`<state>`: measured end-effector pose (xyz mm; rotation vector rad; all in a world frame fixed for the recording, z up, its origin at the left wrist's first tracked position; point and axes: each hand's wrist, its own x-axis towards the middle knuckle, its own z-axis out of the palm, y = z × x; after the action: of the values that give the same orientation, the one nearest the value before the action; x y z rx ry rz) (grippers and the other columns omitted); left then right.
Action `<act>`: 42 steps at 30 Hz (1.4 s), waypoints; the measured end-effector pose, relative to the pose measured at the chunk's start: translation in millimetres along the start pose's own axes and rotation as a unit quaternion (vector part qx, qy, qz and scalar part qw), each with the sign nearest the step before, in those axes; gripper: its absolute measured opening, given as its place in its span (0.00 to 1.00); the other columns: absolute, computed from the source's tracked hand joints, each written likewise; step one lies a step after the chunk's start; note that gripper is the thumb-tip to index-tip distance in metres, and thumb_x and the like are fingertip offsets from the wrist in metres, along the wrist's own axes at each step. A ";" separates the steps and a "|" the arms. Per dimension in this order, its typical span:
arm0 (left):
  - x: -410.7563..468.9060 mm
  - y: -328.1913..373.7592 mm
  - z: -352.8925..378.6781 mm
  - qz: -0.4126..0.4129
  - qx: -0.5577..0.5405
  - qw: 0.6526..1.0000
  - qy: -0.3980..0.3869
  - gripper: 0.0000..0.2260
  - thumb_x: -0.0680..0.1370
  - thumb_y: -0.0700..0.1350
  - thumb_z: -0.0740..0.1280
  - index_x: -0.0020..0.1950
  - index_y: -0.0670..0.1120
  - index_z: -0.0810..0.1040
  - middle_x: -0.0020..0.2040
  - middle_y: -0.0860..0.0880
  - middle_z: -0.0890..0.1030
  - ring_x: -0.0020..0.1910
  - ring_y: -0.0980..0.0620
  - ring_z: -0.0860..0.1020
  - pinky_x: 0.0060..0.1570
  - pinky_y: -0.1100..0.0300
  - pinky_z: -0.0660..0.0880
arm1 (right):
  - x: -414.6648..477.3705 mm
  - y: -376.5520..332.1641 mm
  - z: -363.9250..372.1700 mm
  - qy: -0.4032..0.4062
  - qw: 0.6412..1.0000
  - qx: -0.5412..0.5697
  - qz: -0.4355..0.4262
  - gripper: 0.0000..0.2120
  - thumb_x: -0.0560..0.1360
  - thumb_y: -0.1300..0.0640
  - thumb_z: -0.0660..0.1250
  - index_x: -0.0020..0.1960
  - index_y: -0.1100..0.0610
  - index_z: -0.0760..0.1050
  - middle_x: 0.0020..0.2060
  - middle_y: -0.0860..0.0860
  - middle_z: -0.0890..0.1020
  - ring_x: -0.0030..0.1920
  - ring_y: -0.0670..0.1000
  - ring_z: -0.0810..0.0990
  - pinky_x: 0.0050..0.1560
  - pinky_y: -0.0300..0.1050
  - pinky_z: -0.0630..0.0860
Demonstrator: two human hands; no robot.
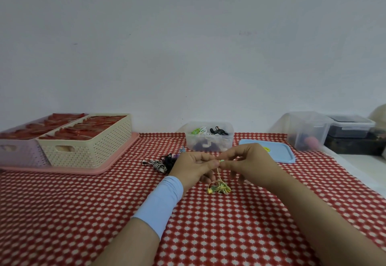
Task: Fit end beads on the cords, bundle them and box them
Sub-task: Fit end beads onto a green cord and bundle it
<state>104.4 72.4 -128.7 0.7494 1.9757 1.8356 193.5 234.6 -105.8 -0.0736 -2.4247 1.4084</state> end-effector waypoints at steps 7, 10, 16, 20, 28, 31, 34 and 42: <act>-0.9 1.1 4.5 -0.046 -0.044 0.998 -0.026 0.05 0.78 0.41 0.69 0.50 0.41 0.83 0.39 0.46 0.85 0.30 0.52 0.79 0.31 0.63 0.77 | 2.2 4.0 -3.7 0.012 1.000 -0.007 -0.006 0.07 0.70 0.62 0.80 0.45 0.52 0.87 0.36 0.51 0.87 0.32 0.49 0.79 0.32 0.40 0.78; -2.0 0.9 5.3 -0.056 -0.059 0.996 -0.036 0.06 0.79 0.41 0.68 0.50 0.40 0.82 0.40 0.45 0.84 0.31 0.53 0.78 0.31 0.64 0.77 | 2.7 6.1 -4.2 0.012 1.000 0.003 0.002 0.06 0.70 0.62 0.79 0.45 0.53 0.87 0.35 0.52 0.87 0.31 0.48 0.80 0.32 0.40 0.79; -2.5 1.8 4.5 -0.063 -0.084 0.994 -0.038 0.05 0.78 0.40 0.68 0.52 0.40 0.82 0.37 0.48 0.83 0.31 0.54 0.79 0.32 0.65 0.77 | 1.5 3.9 -3.3 -0.001 1.000 0.011 -0.006 0.07 0.70 0.63 0.79 0.46 0.53 0.87 0.40 0.57 0.86 0.29 0.45 0.77 0.30 0.38 0.75; -1.9 0.1 2.4 -0.061 -0.084 0.993 -0.049 0.05 0.78 0.38 0.68 0.53 0.41 0.82 0.38 0.47 0.83 0.33 0.54 0.80 0.33 0.64 0.78 | 1.0 5.0 -2.4 -0.009 1.000 0.020 -0.016 0.07 0.70 0.62 0.79 0.47 0.52 0.87 0.39 0.59 0.85 0.31 0.47 0.77 0.32 0.40 0.75; -2.8 1.5 -1.6 -0.040 -0.110 0.990 -0.079 0.06 0.77 0.36 0.68 0.52 0.40 0.82 0.38 0.46 0.84 0.31 0.55 0.79 0.32 0.65 0.77 | -3.1 4.1 -5.9 -0.090 0.966 0.218 0.108 0.15 0.71 0.54 0.73 0.54 0.60 0.85 0.43 0.55 0.86 0.36 0.48 0.82 0.31 0.41 0.76; -3.4 -0.3 -1.6 -0.039 -0.096 0.990 -0.091 0.05 0.78 0.34 0.67 0.51 0.38 0.82 0.37 0.46 0.83 0.31 0.55 0.79 0.32 0.65 0.77 | -1.2 6.8 -2.2 -0.086 0.965 0.207 0.138 0.10 0.73 0.59 0.74 0.53 0.61 0.85 0.41 0.56 0.86 0.35 0.48 0.82 0.30 0.40 0.76; -3.7 -0.9 -3.5 -0.044 -0.109 0.988 -0.098 0.05 0.77 0.34 0.66 0.49 0.39 0.82 0.37 0.46 0.83 0.30 0.56 0.79 0.32 0.66 0.77 | -0.5 6.2 -0.2 -0.098 0.962 0.206 0.147 0.06 0.75 0.59 0.73 0.50 0.60 0.85 0.41 0.56 0.86 0.36 0.47 0.82 0.31 0.39 0.76; -3.9 0.0 -7.7 -0.042 -0.103 0.985 -0.129 0.05 0.77 0.34 0.67 0.46 0.40 0.82 0.36 0.46 0.83 0.30 0.56 0.79 0.32 0.66 0.77 | 0.1 5.1 -1.8 -0.144 0.952 0.218 0.159 0.11 0.68 0.56 0.75 0.49 0.58 0.85 0.42 0.55 0.86 0.37 0.47 0.84 0.29 0.38 0.76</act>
<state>103.1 63.9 -128.3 0.7832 1.6053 1.7603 193.4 238.7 -109.3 -0.1684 -2.3267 2.2103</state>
